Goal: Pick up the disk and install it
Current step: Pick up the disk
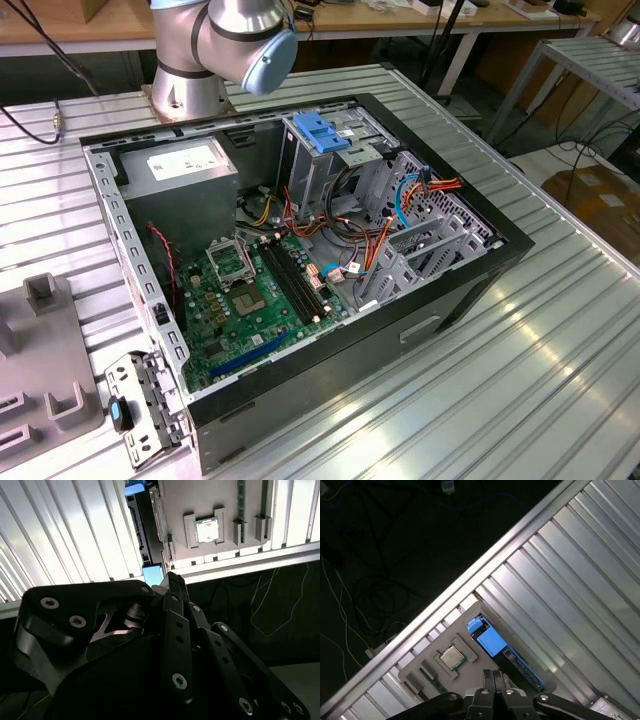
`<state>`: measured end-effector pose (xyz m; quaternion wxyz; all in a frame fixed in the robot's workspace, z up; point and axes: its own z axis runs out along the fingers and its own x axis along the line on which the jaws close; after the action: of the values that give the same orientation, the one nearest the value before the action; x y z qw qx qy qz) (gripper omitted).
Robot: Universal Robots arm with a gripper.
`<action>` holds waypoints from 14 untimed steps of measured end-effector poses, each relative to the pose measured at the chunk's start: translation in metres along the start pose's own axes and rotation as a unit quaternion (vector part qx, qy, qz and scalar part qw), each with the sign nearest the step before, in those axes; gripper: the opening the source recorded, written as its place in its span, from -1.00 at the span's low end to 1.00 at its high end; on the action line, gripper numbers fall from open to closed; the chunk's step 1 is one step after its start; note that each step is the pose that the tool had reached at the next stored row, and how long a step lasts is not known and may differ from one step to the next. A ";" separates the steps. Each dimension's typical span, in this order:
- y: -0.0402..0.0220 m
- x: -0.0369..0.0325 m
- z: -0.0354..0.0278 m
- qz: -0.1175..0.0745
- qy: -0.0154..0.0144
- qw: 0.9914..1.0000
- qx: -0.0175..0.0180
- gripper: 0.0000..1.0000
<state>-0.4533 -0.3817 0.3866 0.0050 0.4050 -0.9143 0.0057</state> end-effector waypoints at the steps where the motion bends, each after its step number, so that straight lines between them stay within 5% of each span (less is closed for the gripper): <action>1: 0.0000 -0.0001 0.0010 -0.013 0.000 1.000 0.000 -0.79; 4: 0.0001 -0.0001 0.0034 -0.058 0.000 0.998 0.001 -0.79; 7: 0.0001 -0.0002 0.0053 -0.098 -0.001 0.995 0.001 -0.79; 10: 0.0002 -0.0002 0.0079 -0.134 -0.001 0.991 0.002 -0.79; 14: 0.0016 -0.0017 0.0095 -0.155 -0.001 0.988 0.003 -0.77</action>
<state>-0.4534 -0.3796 0.3771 0.0033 0.5415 -0.8407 0.0072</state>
